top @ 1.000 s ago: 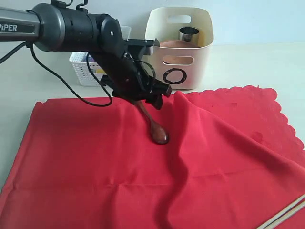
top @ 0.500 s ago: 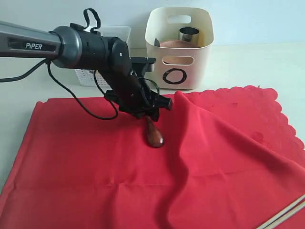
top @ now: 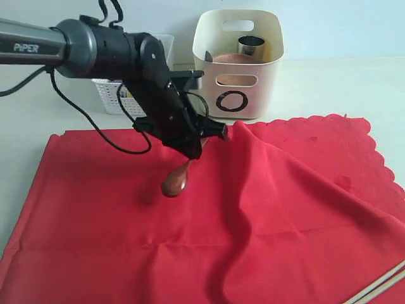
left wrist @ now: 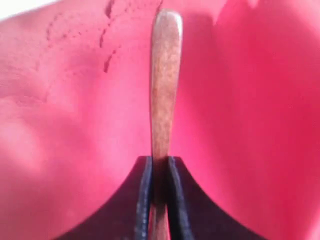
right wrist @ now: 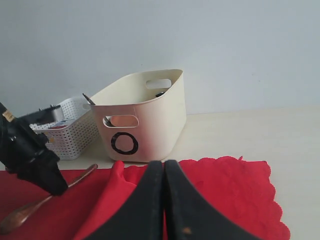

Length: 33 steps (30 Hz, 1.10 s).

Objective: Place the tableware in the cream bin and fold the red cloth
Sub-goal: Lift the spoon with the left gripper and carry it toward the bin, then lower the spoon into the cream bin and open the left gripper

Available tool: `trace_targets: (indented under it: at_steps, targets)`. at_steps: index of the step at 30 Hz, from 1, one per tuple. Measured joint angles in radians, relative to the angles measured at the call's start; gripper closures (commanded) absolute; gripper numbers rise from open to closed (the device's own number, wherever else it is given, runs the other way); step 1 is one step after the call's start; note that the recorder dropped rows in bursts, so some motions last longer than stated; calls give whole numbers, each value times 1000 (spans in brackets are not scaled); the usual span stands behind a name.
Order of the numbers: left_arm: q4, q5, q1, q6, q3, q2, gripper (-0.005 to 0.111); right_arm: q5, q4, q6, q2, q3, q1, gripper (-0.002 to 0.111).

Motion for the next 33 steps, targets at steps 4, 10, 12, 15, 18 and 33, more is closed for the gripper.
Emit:
trace_targets:
  at_steps: [4,10,12,15,18,33]
  targets:
    - [0,30,22,7,0,-85,107,0,0,0,0,0,0,108]
    - [-3,-13,52,30,0,-231,107,0,0,0,0,0,0,108]
    - [-23,-93,55,49,0,-264,107,0,0,0,0,0,0,108]
    - [-71,-273,56,83,0,-279,107,0,0,0,0,0,0,108]
    - [-137,-467,56,97,0,-269,107,0,0,0,0,0,0,108]
    - [-90,-1022,57,-270,-20,-78,99,0,0,0,0,0,0,108]
